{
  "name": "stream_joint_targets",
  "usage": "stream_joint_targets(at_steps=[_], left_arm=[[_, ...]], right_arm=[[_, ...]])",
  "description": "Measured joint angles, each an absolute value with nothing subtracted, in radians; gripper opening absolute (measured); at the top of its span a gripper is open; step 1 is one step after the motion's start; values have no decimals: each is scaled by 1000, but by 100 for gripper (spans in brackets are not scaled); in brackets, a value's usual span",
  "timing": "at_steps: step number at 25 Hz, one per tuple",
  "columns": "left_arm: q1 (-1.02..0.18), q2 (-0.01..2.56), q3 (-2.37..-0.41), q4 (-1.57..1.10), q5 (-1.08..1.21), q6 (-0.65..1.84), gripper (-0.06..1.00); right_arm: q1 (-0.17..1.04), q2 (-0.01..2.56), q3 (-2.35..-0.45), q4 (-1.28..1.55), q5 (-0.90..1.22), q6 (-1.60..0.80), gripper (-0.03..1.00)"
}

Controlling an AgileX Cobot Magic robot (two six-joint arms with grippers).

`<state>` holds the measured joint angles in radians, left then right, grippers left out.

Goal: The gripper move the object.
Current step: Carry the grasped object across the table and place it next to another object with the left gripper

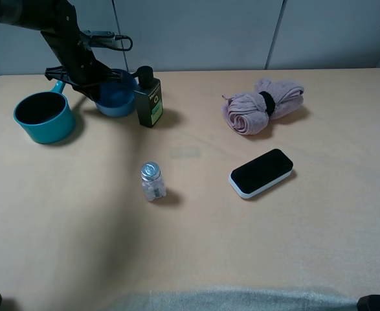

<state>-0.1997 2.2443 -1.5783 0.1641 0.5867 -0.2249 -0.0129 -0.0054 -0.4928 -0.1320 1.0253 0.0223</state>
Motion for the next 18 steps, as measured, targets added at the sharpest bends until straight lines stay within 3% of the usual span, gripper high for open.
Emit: stream_joint_targets(at_steps=[10,18], left_arm=[[-200,2244,-1578,164,592,-225,53],[-200,2244,-1578,162,592,-237,67]], right_arm=[[-13,-5,-493,-132,1025,22,64],[-13,-5,-493,-132,1025,22,64]])
